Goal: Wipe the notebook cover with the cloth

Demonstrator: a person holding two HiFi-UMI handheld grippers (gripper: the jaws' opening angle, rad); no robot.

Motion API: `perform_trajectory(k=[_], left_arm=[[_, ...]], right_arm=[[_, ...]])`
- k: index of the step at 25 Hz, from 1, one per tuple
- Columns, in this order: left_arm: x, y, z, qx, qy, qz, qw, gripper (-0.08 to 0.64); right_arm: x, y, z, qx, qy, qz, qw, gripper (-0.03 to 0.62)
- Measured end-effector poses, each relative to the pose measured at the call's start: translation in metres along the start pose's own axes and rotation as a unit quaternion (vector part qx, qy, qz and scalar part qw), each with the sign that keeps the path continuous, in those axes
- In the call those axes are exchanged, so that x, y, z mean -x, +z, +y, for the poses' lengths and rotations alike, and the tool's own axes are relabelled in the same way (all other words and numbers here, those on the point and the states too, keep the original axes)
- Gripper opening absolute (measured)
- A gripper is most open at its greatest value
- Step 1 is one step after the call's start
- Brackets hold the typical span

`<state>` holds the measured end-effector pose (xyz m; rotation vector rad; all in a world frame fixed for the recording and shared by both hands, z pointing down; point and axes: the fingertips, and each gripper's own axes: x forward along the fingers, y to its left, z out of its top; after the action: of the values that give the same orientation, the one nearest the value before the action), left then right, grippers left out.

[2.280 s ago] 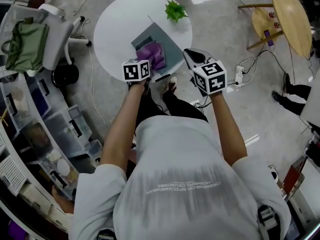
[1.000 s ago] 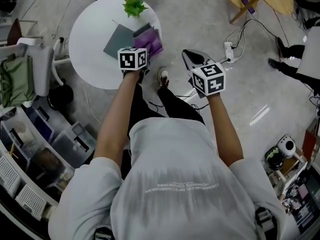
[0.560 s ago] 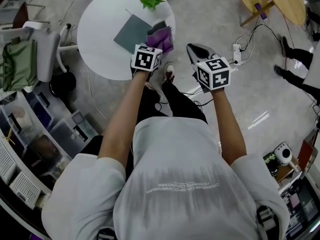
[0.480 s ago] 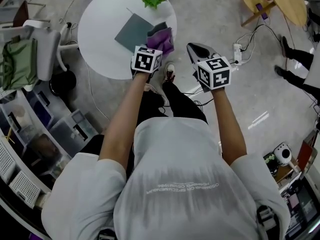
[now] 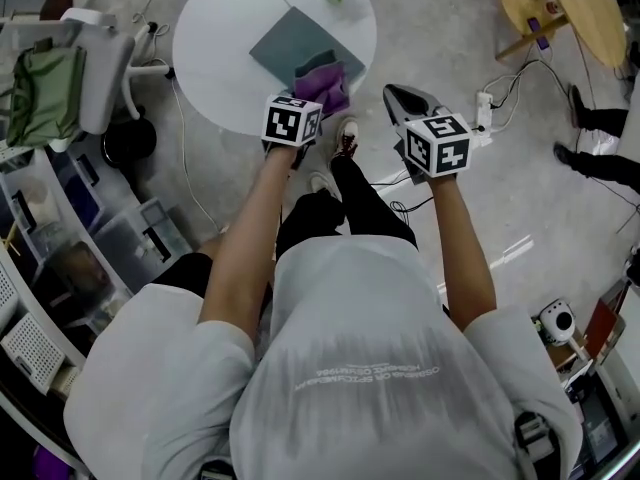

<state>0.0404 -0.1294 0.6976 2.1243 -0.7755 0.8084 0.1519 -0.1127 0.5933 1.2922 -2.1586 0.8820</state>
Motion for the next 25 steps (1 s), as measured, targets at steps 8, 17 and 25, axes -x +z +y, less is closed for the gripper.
perform_trajectory(k=[8,17,25], left_arm=[[0.038,-0.043,0.016,0.057,0.046,0.002,0.9973,0.052],[0.128,-0.022,-0.001,0.044,0.053,-0.095,0.9932,0.052],[0.219,0.029,0.0,-0.008,0.104,-0.188,0.9767,0.052]], right_arm=[[0.032,-0.011,0.035,0.023,0.0,-0.012,1.0,0.002],[0.096,0.025,0.065,0.089,-0.001,-0.058,0.994,0.002],[0.148,0.102,0.088,0.163,-0.036,-0.138,0.976,0.002]])
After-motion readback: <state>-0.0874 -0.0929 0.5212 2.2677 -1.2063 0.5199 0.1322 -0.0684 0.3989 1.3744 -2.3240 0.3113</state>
